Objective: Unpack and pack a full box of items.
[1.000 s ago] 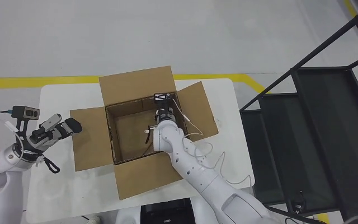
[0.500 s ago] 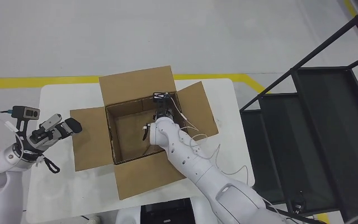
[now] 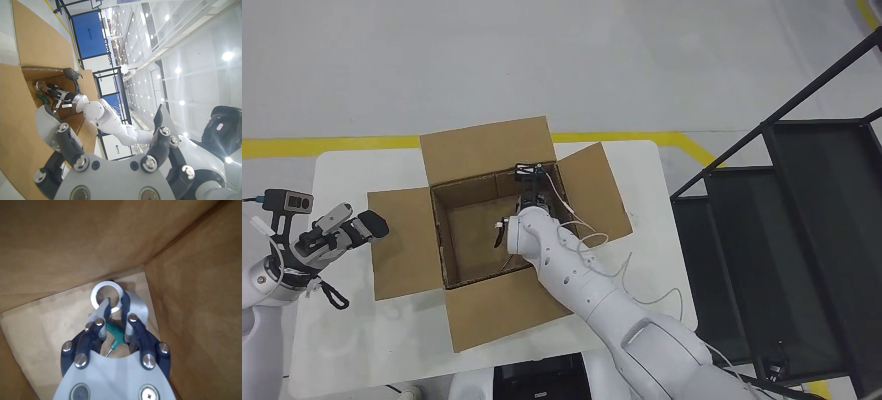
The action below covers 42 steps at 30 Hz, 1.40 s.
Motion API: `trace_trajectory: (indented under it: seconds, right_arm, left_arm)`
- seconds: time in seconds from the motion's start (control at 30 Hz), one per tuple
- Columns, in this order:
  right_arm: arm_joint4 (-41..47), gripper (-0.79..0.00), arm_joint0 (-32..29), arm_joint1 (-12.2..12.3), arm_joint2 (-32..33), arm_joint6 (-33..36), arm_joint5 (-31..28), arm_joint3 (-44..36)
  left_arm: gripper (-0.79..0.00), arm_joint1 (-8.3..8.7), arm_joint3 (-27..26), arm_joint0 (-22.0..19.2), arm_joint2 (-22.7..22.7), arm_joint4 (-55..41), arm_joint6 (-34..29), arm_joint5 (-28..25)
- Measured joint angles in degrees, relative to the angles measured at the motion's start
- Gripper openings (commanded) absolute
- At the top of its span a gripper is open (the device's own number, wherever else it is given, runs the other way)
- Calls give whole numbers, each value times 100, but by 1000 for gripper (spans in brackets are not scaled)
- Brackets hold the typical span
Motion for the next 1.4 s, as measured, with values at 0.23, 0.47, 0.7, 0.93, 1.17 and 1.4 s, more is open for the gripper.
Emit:
trace_trajectory:
  seconds: [0.23,0.47,0.7,0.93,1.17,1.4]
  right_arm:
    - [-178,-785,-364,52,64,-179,58,-567]
    - [-391,-683,-1024,199,214,164,-345,-1711]
    - [179,0,-1384,226,595,207,-211,-2403]
    - [1039,0,-1338,101,611,-224,26,-2285]
    - [1932,0,-1329,13,603,-962,100,-2158]
    - [2811,0,-1367,12,457,-1840,181,-2118]
  left_arm:
    - [0,0,0,0,0,0,0,0]
    - [0,0,0,0,0,0,0,0]
    - [0,0,0,0,0,0,0,0]
    - [0,0,0,0,0,0,0,0]
    - [0,0,0,0,0,0,0,0]
    - [0,0,0,0,0,0,0,0]
